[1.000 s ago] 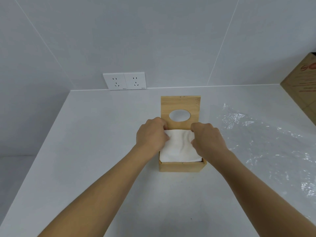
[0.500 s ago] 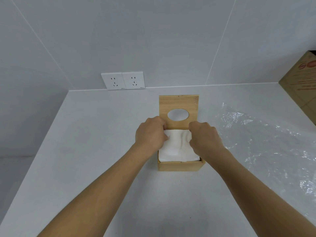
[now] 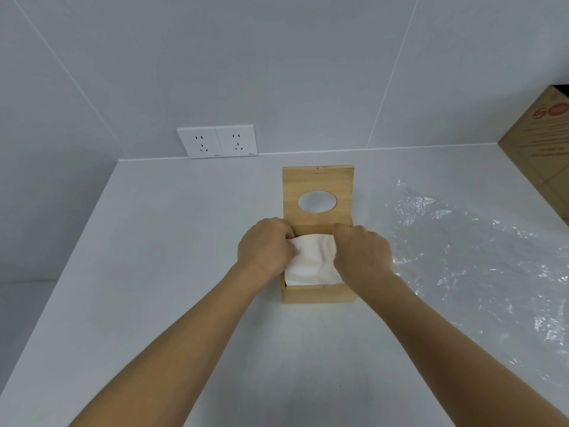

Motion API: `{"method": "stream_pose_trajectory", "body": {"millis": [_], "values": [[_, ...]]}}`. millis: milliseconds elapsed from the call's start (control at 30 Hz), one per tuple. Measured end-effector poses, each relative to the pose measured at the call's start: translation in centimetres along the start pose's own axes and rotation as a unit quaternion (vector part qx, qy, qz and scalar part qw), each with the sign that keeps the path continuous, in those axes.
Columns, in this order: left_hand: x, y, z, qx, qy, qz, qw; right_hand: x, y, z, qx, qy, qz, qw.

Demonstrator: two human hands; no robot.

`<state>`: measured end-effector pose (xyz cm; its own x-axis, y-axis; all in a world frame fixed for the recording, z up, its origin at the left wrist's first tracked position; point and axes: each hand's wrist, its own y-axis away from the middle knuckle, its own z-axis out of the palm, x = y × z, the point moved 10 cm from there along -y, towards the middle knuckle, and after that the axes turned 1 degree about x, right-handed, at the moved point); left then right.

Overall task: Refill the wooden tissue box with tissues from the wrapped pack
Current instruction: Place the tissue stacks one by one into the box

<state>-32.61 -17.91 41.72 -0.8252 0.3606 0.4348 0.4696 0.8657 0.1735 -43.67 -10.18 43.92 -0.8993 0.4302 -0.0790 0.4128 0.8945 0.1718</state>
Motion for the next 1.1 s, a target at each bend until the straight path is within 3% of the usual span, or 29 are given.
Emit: {"method": "stream_pose_trajectory", "body": {"millis": [167, 300, 433, 600, 767, 867, 1000, 1100], "values": [[1.2, 0.8, 0.4, 0.046, -0.087, 0.040, 0.994, -0.1, 0.1, 0.7, 0.024, 0.018, -0.016, 0.999], [1.3, 1.2, 0.2, 0.097, -0.118, 0.026, 0.988, 0.1, 0.2, 0.5, 0.047, 0.021, -0.005, 0.999], [0.6, 1.1, -0.5, 0.126, -0.042, -0.014, 0.991, 0.0, 0.3, 0.5, 0.053, 0.033, -0.006, 0.998], [-1.5, 0.5, 0.3, 0.094, 0.064, -0.086, 0.990, -0.3, 0.1, 1.0, 0.044, 0.048, -0.023, 0.998], [-1.8, 0.2, 0.8, 0.077, 0.064, -0.112, 0.989, 0.1, -0.1, 1.1, 0.054, 0.065, -0.017, 0.996], [-0.6, 1.0, -0.9, 0.132, 0.024, -0.056, 0.989, 0.4, 0.6, 0.8, 0.089, 0.055, -0.014, 0.994], [3.3, 3.1, -2.1, 0.190, -0.070, 0.138, 0.970, -0.4, 2.0, -0.8, 0.212, 0.079, -0.095, 0.969], [5.0, 4.1, 0.5, 0.097, -0.148, 0.225, 0.958, -0.6, 2.4, -0.3, 0.209, 0.040, -0.195, 0.957]]}}
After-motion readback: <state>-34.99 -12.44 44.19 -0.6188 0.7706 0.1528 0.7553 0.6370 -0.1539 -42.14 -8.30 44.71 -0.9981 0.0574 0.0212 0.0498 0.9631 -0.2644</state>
